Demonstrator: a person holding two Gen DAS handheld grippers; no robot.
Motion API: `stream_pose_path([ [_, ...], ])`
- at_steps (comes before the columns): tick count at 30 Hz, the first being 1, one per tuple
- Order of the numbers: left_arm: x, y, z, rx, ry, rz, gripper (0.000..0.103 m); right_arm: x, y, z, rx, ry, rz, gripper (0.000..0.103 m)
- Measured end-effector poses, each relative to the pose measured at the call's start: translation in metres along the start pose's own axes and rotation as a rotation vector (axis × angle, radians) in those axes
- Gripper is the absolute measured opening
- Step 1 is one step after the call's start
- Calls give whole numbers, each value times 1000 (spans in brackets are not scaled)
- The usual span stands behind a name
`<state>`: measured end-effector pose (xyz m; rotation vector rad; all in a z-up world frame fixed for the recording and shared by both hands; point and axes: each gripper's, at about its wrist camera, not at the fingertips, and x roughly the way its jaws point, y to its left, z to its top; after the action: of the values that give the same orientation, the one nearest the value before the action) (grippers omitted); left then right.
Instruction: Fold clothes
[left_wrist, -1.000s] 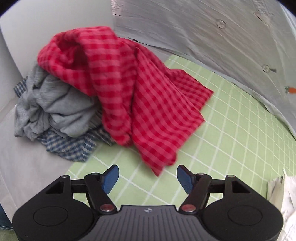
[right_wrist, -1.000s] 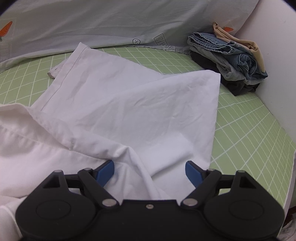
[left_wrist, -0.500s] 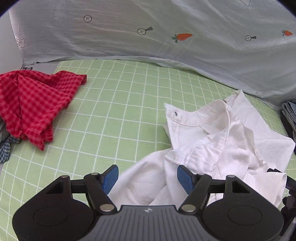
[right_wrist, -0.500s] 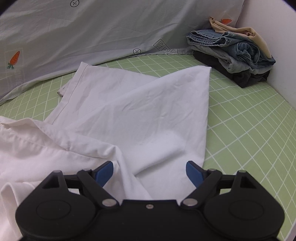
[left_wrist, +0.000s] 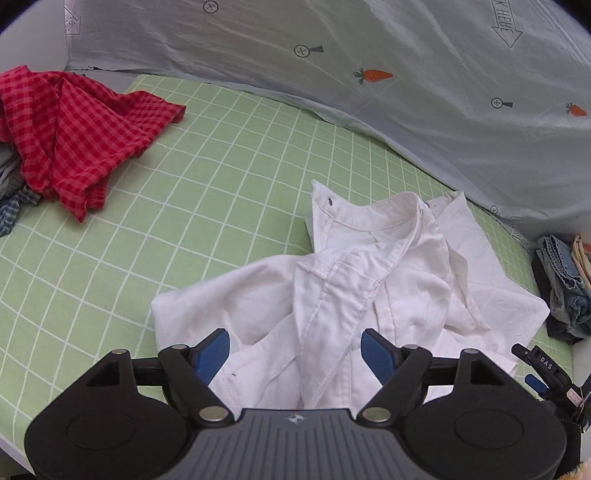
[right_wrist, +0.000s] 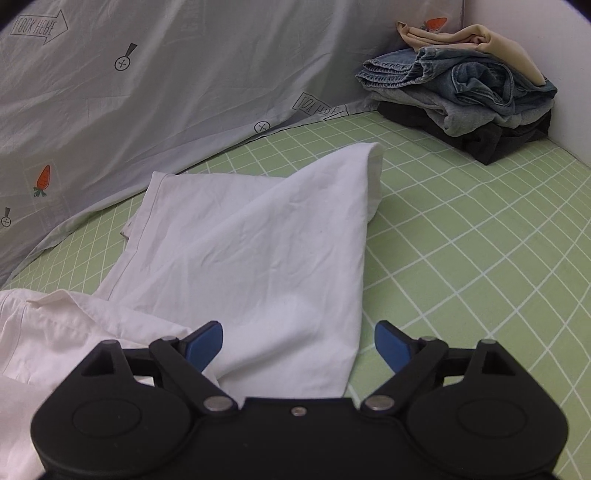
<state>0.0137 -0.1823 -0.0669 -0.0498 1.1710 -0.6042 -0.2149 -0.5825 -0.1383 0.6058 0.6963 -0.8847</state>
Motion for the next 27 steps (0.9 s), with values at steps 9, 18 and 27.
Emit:
stream_pose_path([
  [9, 64, -41, -22, 118, 109, 107, 73, 24, 16, -19, -121, 95, 14, 66],
  [18, 86, -30, 5, 111, 130, 68, 73, 64, 88, 7, -211, 81, 84, 43],
  [27, 108, -22, 49, 17, 73, 58, 77, 136, 182, 56, -267, 96, 198, 37],
])
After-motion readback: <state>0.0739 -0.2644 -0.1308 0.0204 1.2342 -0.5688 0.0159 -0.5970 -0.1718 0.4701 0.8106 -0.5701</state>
